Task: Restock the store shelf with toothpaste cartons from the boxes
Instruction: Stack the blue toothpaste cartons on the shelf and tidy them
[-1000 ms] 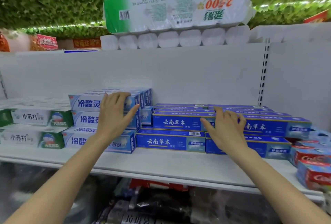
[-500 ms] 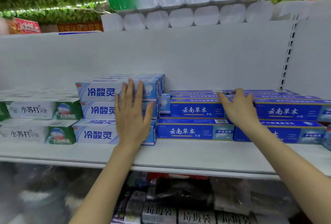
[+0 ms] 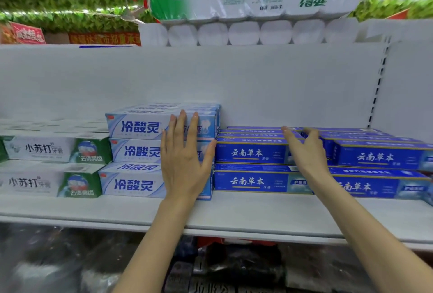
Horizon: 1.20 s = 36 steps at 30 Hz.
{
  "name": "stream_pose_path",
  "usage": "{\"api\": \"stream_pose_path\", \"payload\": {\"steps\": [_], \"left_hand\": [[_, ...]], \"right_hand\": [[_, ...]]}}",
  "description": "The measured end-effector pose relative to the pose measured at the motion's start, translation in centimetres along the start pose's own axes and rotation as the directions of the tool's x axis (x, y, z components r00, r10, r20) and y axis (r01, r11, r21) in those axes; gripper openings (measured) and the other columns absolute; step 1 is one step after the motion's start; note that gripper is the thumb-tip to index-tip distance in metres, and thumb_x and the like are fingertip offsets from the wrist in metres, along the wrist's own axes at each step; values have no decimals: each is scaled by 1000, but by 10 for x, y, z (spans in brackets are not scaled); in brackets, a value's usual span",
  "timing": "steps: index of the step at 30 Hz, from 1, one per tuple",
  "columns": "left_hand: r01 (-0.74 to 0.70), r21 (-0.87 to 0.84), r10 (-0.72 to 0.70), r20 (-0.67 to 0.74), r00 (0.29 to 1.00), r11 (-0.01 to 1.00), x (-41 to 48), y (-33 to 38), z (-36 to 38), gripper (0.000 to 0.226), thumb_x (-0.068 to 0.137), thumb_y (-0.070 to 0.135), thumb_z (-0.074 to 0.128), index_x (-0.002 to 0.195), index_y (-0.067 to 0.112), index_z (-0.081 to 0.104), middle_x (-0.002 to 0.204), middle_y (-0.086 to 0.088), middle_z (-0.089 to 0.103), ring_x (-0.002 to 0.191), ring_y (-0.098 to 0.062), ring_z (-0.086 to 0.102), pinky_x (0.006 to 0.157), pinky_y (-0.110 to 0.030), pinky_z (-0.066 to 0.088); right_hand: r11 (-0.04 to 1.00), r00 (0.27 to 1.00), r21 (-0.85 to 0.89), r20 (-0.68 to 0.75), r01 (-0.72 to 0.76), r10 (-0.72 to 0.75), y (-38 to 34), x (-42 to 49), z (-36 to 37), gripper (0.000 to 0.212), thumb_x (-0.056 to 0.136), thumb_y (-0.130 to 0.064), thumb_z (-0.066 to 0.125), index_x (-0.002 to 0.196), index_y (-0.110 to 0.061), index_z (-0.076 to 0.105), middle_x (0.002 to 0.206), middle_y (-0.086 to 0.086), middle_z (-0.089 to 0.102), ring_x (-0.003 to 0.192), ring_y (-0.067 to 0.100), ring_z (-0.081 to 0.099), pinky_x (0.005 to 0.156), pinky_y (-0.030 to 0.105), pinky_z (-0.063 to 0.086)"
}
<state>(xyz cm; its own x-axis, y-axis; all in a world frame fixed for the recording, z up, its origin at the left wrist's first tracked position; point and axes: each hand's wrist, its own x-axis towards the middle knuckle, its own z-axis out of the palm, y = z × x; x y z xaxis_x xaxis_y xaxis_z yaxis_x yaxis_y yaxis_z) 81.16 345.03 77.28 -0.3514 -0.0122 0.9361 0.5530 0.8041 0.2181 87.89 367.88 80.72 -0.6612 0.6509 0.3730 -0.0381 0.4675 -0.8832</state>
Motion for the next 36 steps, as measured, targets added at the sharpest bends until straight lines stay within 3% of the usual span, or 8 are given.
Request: {"api": "stream_pose_path", "payload": {"steps": [10,15,19,21,24,28,32,36], "left_hand": [[-14,-4,14,33,999,1000,-3,-3,0,65,95,54,32,151,20,30,159,-5,23,148,-22,15,118,-45,19],[-22,-4,22,28,999,1000,-4,-5,2,63,96,51,35,151,20,29,159,-5,23,148,-22,15,117,-47,22],[-28,2,28,-5,1000,1000,-4,-4,4,61,96,48,37,150,19,33,157,-8,27,147,-24,20,116,-49,24],[-33,8,33,-13,999,999,-3,-5,4,61,96,48,36,149,18,34,157,-8,28,146,-25,21,116,-48,24],[-37,14,37,-21,999,999,-4,-5,4,61,97,49,33,149,18,34,157,-9,27,146,-25,21,116,-47,24],[-33,17,33,-23,999,999,-4,-5,4,61,97,48,32,149,17,34,157,-8,27,146,-25,20,117,-46,23],[-32,16,32,-24,999,999,-4,-5,3,60,97,46,34,149,17,34,157,-8,26,147,-25,19,117,-45,22],[-29,15,29,-34,999,999,-4,-5,3,60,96,44,34,149,16,35,157,-8,27,147,-24,19,117,-44,21]], "right_hand": [[1000,1000,24,-1,7,-7,-2,-3,7,61,94,-51,48,140,-14,32,142,13,38,121,27,47,83,31,33],[992,997,106,52,-66,60,1,11,-6,57,94,-53,46,135,-15,36,127,2,51,88,12,56,57,23,38],[996,989,46,126,-77,71,4,23,-25,58,94,-55,44,138,-18,36,114,0,55,73,3,52,56,23,37],[998,986,3,155,-56,55,4,30,-32,57,95,-55,41,138,-18,36,114,-1,53,80,6,54,63,25,41],[993,975,50,198,-108,96,6,45,-43,52,98,-52,35,137,-18,37,132,6,52,110,20,56,97,39,45],[957,943,167,278,-235,183,8,59,-55,47,101,-43,32,140,-18,39,143,7,43,120,24,52,101,37,40],[964,932,164,330,-209,146,9,61,-54,50,102,-45,29,143,-18,39,146,12,41,132,27,43,110,37,35],[968,933,201,353,-147,69,-3,60,-47,53,102,-45,29,143,-14,38,144,15,42,130,27,45,109,36,36]]}}
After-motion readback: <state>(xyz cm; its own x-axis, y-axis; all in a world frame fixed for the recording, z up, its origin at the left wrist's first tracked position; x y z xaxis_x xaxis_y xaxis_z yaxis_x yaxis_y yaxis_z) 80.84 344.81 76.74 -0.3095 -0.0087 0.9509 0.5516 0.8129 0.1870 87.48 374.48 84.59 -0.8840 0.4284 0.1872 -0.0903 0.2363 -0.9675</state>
